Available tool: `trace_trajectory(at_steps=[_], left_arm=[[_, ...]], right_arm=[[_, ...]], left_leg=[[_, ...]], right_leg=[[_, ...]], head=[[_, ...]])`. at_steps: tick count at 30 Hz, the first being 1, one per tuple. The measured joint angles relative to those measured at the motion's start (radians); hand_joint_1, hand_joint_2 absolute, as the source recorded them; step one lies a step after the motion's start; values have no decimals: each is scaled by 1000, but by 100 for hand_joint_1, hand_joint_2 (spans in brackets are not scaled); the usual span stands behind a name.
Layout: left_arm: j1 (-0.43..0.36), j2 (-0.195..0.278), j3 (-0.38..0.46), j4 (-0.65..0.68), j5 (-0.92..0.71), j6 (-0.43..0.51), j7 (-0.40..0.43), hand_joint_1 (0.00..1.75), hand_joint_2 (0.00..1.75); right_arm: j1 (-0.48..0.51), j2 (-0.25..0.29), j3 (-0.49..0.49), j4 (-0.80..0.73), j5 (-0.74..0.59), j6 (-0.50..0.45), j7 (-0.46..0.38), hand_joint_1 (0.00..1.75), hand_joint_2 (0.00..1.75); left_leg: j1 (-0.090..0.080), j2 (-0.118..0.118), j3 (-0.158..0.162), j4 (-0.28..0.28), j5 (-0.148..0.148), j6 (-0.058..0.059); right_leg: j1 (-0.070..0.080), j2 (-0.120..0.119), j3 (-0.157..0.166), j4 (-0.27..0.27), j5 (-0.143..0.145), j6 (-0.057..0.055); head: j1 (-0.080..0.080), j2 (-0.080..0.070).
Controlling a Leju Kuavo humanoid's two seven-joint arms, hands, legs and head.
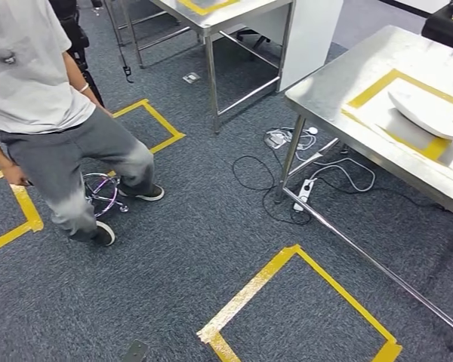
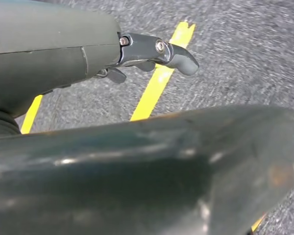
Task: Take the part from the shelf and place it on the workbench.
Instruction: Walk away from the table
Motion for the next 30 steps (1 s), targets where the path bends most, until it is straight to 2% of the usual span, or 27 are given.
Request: trace_trajectory(at_steps=[1,2,3,4,5,6,7,8,10,11,12,13,14,15,17,18,19,21,22,24,25,26,27,28,29,30], left_arm=[[-1,-1,0,0,-1,0,0,0,0],[-2,-2,0,0,-1,0,0,0,0],[-3,-2,0,0,-2,0,1,0,0],[-4,-2,-1,0,-3,0,1,0,0],[-3,-2,-1,0,-3,0,1,0,0],[-2,-1,-1,0,-4,0,2,0,0],[0,-1,-1,0,-4,1,3,0,0],[0,-1,-2,0,-4,1,4,0,0],[-3,-2,-2,0,-5,1,5,0,0],[-5,-2,-2,0,-5,1,6,0,0],[-4,-2,-2,0,-5,1,6,0,0],[-3,-2,-2,0,-5,1,6,0,0],[-2,-2,-2,0,-5,1,6,0,0],[-1,-2,-2,0,-5,1,6,0,0],[-2,-2,-2,0,-5,1,6,0,0],[-5,-2,-3,0,-5,1,6,0,0],[-6,-2,-3,0,-5,1,6,0,0],[-4,-1,-4,0,-5,1,6,0,0],[-2,-1,-4,0,-5,1,6,0,0],[-1,-2,-4,0,-4,2,6,0,0],[-3,-3,-4,0,-4,2,6,0,0],[-4,-4,-4,0,-4,2,6,0,0],[-4,-4,-4,0,-3,2,6,0,0],[-4,-5,-4,0,-3,2,6,0,0],[-3,-5,-4,0,-2,2,6,0,0],[-2,-5,-4,0,-2,2,6,0,0]], right_arm=[[0,0,0,0,0,1,1,0,0],[0,0,0,0,0,1,1,0,0],[-1,-1,0,0,-1,2,2,0,0],[-1,-1,0,0,-1,2,2,0,0],[-1,-1,0,0,-1,2,3,0,0],[-1,-1,0,0,-1,3,3,0,0],[-1,-1,0,0,-1,4,3,0,0],[-1,-1,-1,1,0,6,4,0,0],[1,-1,-1,1,0,8,3,0,0],[2,-1,-1,1,0,9,3,0,0],[3,-1,-1,1,0,9,3,0,0],[2,-1,-1,1,0,9,3,0,0],[2,-1,-1,1,0,9,3,0,0],[0,-1,-1,1,0,10,3,0,0],[-2,-1,-1,1,0,11,3,0,0],[-2,-1,-1,1,0,12,3,0,0],[-2,-1,-1,1,0,12,3,0,0],[-3,-1,-1,1,0,13,3,0,0],[-5,-1,-1,1,0,13,3,0,0],[-5,-1,-1,1,0,14,2,0,0],[-4,-1,-1,1,0,14,2,0,0],[-2,-1,0,1,0,14,2,0,0],[-1,-1,0,1,0,14,2,0,0],[0,-1,-1,1,0,15,2,0,0],[1,-2,-1,1,0,15,3,0,0],[1,-2,-1,1,0,14,2,0,0]], left_leg=[[-1,-13,-1,3,0,-2],[-1,-27,-5,7,-1,-5],[-1,-39,-9,10,0,-11],[-1,-50,-15,13,2,-17],[1,-62,-19,13,5,-24],[2,-63,-22,15,5,-30],[1,-48,-28,25,-2,-35],[0,-23,-40,53,-20,-39],[-1,36,-90,167,-82,-47],[1,49,-121,235,-112,-50],[3,55,-143,286,-129,-52],[5,59,-149,303,-128,-53],[6,62,-133,277,-105,-52],[5,71,-100,215,-71,-49],[-3,118,-27,76,-23,-38],[-9,136,-7,35,-15,-33],[-14,146,-1,19,-17,-28],[-15,126,-4,13,-15,-18],[-13,114,-3,9,-12,-13],[-8,90,-1,1,-5,-1],[-6,78,-2,1,-4,2],[-6,64,-4,1,-3,5],[-6,50,-5,2,-2,6],[-6,36,-5,2,-2,6],[-6,20,-5,4,-2,6],[-5,6,-4,6,-2,5]], right_leg=[[-2,25,27,-66,33,-2],[-5,47,52,-123,53,-5],[-6,65,69,-157,60,-7],[-6,72,76,-169,57,-10],[-5,63,80,-174,56,-15],[-5,50,82,-175,59,-21],[-6,38,83,-177,62,-27],[-7,23,85,-180,63,-33],[-5,-9,87,-182,62,-41],[-3,-27,88,-181,61,-44],[-2,-43,88,-181,59,-45],[0,-59,89,-181,58,-45],[0,-72,91,-181,56,-45],[1,-85,94,-181,54,-44],[5,-108,101,-180,48,-37],[8,-119,103,-180,45,-33],[10,-130,104,-180,42,-28],[11,-152,108,-181,38,-18],[10,-145,107,-178,32,-12],[6,-87,78,-115,-11,-4],[4,-51,48,-51,-43,-2],[3,-28,11,22,-74,-1],[3,-20,-21,81,-90,0],[3,-16,-40,109,-87,0],[2,-14,-40,93,-61,0],[1,-9,-23,45,-22,0]], head=[[0,0],[-1,0],[-1,0],[-1,0],[-2,0],[-1,0],[-3,0],[-7,0],[-14,0],[-15,0],[-15,0],[-15,0],[-15,0],[-15,0],[-15,0],[-15,0],[-14,0],[-13,0],[-12,0],[-6,0],[-1,0],[1,0],[2,0],[2,0],[2,0],[2,0]])
